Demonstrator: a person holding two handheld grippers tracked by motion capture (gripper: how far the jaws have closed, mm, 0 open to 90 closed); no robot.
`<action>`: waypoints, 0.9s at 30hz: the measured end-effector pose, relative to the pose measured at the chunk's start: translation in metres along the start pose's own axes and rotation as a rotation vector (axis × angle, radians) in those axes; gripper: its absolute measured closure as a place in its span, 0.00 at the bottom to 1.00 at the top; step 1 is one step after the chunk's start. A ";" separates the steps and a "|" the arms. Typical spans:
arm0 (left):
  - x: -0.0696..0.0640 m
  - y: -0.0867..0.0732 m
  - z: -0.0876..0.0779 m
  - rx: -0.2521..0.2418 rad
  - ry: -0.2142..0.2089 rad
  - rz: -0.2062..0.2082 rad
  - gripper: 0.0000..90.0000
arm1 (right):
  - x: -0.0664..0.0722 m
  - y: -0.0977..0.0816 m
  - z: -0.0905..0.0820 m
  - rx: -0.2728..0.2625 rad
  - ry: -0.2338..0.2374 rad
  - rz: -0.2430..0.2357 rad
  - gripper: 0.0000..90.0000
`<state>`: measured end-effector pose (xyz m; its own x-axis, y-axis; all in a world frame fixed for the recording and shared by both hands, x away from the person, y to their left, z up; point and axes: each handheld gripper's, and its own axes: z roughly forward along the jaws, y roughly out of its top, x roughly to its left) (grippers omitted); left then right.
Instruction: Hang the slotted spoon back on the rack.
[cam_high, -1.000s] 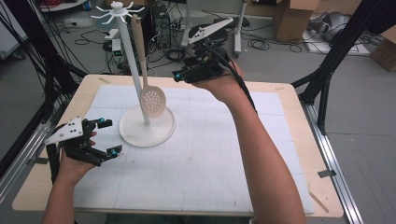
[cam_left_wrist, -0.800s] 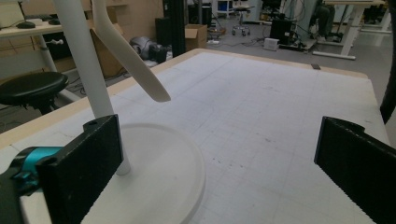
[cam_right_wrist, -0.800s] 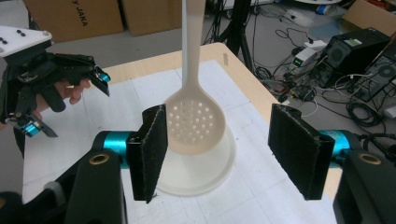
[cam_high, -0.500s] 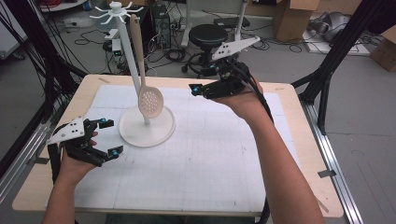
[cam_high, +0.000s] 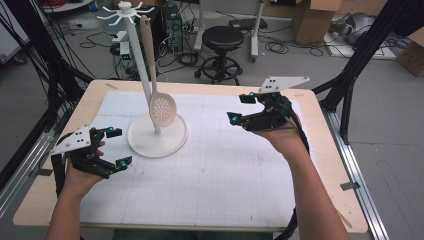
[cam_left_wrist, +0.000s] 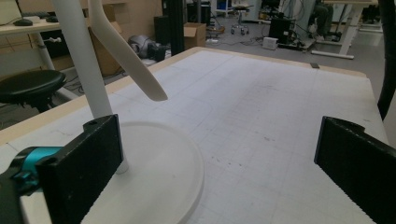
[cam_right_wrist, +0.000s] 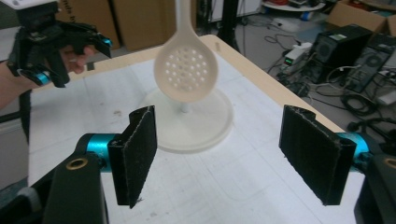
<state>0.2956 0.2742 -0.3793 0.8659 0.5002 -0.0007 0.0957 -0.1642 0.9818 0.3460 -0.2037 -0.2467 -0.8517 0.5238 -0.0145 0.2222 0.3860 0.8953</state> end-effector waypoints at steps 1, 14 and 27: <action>0.000 0.000 0.001 0.006 0.000 0.003 0.02 | -0.001 -0.005 -0.002 -0.004 -0.002 0.012 0.30; 0.000 -0.001 0.001 0.001 -0.009 -0.002 0.02 | -0.002 -0.048 -0.013 -0.014 -0.028 0.053 0.26; 0.000 -0.003 0.002 -0.007 -0.021 -0.016 0.02 | 0.015 -0.104 -0.015 -0.020 -0.053 0.071 0.21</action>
<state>0.2967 0.2730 -0.3826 0.8745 0.4845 -0.0206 0.1062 -0.1499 0.9830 0.3030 -0.2471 -0.3333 -0.8078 0.5889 0.0260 0.2708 0.3316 0.9037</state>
